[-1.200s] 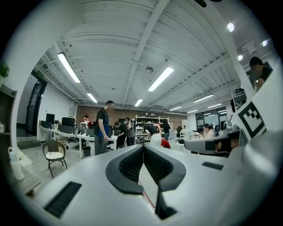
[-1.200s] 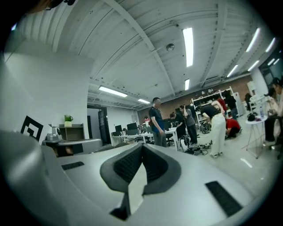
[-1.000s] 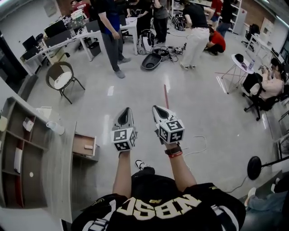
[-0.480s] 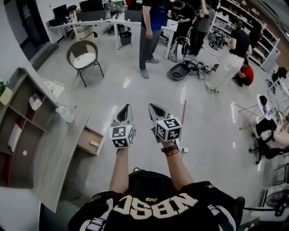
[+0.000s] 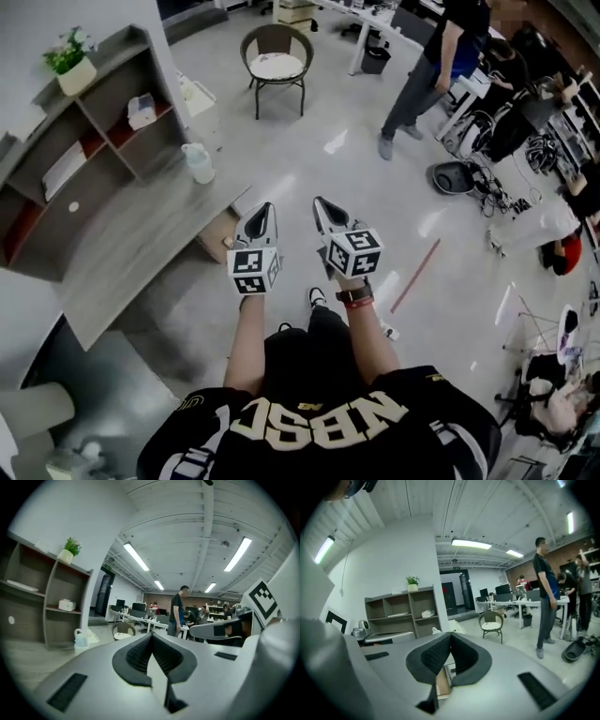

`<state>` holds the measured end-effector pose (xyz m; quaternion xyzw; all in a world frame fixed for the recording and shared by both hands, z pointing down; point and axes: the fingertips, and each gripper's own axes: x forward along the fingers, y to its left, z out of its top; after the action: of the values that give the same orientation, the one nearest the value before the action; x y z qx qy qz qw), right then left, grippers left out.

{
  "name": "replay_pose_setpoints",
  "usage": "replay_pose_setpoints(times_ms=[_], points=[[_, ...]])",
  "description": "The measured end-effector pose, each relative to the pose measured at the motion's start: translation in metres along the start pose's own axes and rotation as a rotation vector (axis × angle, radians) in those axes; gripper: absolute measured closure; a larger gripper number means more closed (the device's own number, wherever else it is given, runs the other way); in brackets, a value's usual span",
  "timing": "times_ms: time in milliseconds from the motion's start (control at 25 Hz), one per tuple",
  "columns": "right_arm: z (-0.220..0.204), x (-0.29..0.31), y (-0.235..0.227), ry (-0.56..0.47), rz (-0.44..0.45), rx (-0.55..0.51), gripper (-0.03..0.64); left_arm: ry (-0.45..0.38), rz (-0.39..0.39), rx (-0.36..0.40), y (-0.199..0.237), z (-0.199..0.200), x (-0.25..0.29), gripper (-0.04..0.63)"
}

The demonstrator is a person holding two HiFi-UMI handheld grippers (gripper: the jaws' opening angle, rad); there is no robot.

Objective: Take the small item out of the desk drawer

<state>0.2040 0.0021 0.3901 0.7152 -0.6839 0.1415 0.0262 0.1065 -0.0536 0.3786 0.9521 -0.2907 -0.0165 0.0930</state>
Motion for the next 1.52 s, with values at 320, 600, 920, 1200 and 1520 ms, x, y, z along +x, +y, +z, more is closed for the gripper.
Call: replay_pose_setpoints(times_ms=[320, 600, 920, 1200, 1520], points=[[-0.035, 0.101, 0.07, 0.131, 0.259, -0.031, 0.611, 0.049, 0.302, -0.065, 0.114, -0.04, -0.037, 0.58], [-0.089, 0.168, 0.1, 0.3, 0.436, -0.05, 0.611, 0.169, 0.499, -0.177, 0.171, -0.115, -0.038, 0.578], [-0.148, 0.227, 0.088, 0.463, 0.514, -0.041, 0.611, 0.345, 0.654, -0.292, 0.205, -0.208, -0.023, 0.578], [-0.209, 0.254, 0.085, 0.544, 0.576, -0.105, 0.611, 0.465, 0.736, -0.386, 0.23, -0.288, -0.023, 0.577], [-0.259, 0.264, 0.084, 0.599, 0.592, -0.107, 0.611, 0.562, 0.767, -0.447, 0.246, -0.366, -0.027, 0.569]])
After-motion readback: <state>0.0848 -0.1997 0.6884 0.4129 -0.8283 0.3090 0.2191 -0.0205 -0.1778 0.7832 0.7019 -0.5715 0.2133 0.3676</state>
